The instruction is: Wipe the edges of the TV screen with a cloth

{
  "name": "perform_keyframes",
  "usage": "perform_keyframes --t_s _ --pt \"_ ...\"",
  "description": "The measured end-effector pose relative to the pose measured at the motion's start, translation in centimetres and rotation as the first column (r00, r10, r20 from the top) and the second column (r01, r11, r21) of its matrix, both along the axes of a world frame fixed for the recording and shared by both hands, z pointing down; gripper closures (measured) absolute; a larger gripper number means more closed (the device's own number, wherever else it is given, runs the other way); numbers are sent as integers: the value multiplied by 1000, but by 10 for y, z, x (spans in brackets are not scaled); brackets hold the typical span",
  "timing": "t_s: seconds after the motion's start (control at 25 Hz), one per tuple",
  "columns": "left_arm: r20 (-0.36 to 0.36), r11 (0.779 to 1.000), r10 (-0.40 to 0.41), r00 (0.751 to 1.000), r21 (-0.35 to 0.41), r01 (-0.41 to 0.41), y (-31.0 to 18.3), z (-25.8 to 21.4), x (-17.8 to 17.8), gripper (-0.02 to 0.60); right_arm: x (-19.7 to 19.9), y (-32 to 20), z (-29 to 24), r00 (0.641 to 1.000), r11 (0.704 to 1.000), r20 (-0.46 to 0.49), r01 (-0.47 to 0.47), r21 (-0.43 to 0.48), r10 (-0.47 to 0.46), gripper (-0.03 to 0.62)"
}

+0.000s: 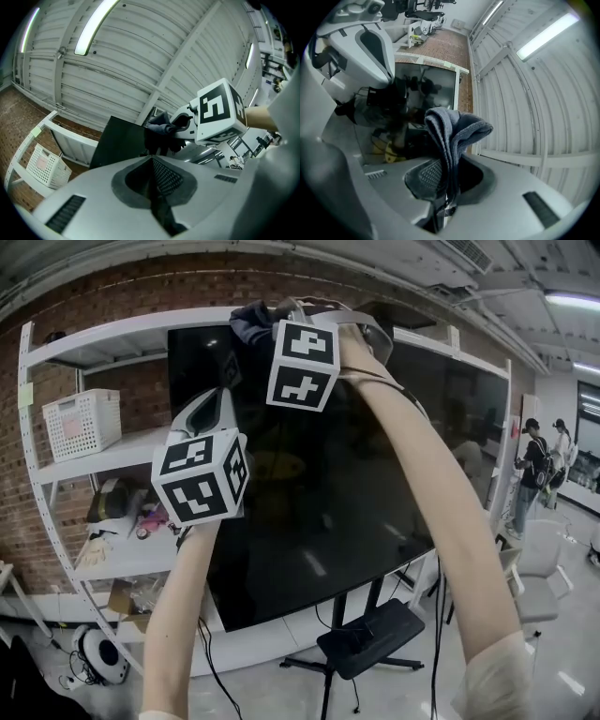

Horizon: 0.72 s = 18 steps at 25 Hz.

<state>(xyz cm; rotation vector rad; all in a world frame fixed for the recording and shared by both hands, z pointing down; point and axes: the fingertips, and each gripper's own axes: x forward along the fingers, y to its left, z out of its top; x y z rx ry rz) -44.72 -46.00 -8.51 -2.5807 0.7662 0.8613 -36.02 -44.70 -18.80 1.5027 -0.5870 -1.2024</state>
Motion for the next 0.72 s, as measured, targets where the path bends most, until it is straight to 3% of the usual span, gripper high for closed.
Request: perform_keyframes --t_s 0.4,0.72 --pt "-49 992 13 999 128 -6 63 -13 74 568 57 31 0 999 1000 -47 -21 10 21 545" --pt "-90 992 68 994 108 -59 91 -16 141 568 118 55 1 998 1000 -61 -24 -12 23 545"
